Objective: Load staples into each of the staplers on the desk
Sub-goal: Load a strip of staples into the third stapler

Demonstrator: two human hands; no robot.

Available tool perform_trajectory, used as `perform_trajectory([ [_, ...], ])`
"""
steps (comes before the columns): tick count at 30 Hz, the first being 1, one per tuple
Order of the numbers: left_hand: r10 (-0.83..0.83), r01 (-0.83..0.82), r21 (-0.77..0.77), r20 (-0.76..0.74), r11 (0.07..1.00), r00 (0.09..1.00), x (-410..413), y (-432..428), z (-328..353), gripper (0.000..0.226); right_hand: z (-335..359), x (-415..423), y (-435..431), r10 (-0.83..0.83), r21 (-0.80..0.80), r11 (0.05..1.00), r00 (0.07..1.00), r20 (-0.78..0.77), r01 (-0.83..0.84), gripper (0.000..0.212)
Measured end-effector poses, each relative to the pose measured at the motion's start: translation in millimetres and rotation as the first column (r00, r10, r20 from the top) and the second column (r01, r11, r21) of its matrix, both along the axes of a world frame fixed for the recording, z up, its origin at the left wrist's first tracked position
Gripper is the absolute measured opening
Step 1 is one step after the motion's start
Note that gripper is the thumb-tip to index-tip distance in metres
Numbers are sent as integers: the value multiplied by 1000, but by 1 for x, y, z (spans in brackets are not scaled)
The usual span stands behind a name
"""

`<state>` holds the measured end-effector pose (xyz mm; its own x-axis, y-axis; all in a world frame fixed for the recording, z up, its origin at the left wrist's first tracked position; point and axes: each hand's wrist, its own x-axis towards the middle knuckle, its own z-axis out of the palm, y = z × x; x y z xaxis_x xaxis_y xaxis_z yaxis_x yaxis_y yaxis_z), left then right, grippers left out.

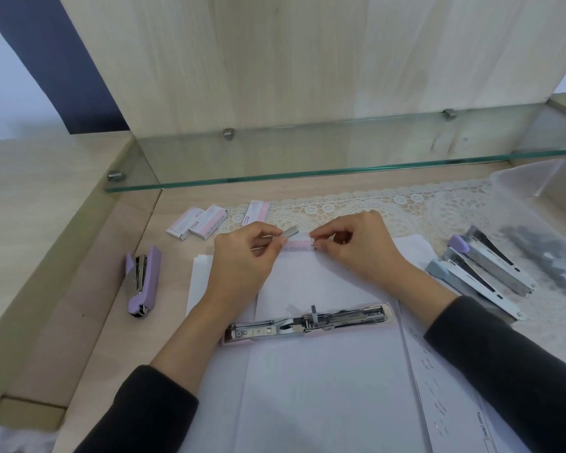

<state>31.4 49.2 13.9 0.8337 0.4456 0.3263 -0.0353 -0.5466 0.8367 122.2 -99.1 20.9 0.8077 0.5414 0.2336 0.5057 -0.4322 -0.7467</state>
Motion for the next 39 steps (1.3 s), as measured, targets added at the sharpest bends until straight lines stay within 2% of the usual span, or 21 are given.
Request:
perform_trajectory([
  [8,3,-2,-12,33,1000,999,1,-4,-3,6,-1,2,0,-16,18,1000,1000,17,16,16],
  [12,-4,-6,145,75,989,997,1,-4,-3,6,0,0,0,-6,13,1000,1000,22,5,16],
  [14,20,-33,173,77,984,997,3,-2,-3,6,0,0,-1,-6,9,1000,1000,19,6,16],
  [19,33,-38,143,39,989,999,4,3,-2,5,3,1,-3,2,-8,1000,1000,-18,-2,15],
  [25,-17,19,79,-21,997,1000,-7,6,13,11,15,-3,-14,-32,78,996,997,-64,37,9],
  [29,-86,82,107,30,991,996,-24,-4,30,12,30,-15,-25,12,128,992,977,-212,15,12],
  [33,-117,101,143,106,985,988,-38,-22,40,14,47,-33,-33,146,202,977,917,-371,-74,16],
  [39,-172,128,236,172,963,970,-53,-42,49,16,63,-53,-44,257,218,959,873,-413,-179,12],
])
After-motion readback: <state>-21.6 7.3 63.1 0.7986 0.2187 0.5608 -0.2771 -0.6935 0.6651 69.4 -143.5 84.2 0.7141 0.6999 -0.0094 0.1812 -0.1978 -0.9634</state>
